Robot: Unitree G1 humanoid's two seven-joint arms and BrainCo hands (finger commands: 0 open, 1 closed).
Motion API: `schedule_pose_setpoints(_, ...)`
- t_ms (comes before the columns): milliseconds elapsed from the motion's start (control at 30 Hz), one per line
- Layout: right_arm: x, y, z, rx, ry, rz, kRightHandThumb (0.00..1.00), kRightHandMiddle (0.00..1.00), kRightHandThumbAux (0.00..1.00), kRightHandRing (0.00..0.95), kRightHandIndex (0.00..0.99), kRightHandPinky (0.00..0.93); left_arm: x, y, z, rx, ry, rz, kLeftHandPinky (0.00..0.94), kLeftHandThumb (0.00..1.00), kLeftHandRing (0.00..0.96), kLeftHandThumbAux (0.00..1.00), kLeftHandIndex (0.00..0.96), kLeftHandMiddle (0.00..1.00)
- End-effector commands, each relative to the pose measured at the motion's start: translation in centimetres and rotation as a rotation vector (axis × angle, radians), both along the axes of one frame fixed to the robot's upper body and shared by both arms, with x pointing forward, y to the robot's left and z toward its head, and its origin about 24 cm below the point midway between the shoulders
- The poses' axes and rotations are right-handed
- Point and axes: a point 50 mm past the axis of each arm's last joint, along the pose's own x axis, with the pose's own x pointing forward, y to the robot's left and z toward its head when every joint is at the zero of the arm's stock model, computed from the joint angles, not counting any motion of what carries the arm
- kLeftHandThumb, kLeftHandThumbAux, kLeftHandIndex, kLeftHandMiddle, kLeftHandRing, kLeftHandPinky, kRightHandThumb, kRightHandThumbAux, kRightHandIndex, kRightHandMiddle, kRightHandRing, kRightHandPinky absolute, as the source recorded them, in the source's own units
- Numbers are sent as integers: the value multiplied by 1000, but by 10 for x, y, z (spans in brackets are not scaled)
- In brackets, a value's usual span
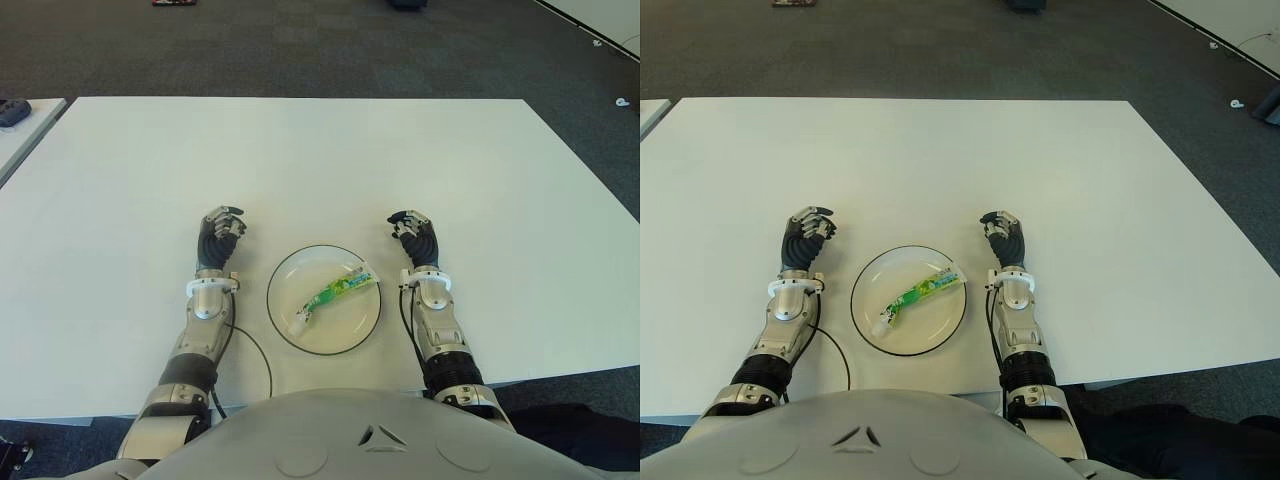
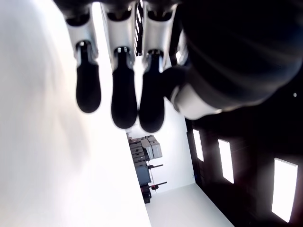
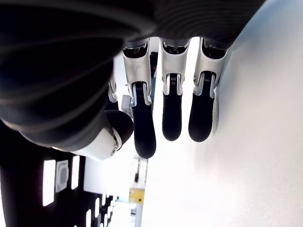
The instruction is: Put the toothpaste on the table into the plate.
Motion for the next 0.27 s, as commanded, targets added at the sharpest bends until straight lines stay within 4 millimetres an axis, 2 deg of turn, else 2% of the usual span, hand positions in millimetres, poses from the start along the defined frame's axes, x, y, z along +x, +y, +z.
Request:
schedule_pose_setpoints(33, -8, -2, -11, 19, 61, -17, 710, 476, 730, 455, 427, 463, -4, 1, -5, 0, 24, 0, 564, 698, 597, 720, 435, 611)
schedule_pose_setpoints(267, -9, -2, -11, 20, 55, -28, 710, 474, 730, 455, 427, 472, -5, 1, -5, -3, 23, -1, 569, 699, 599, 720, 436, 612)
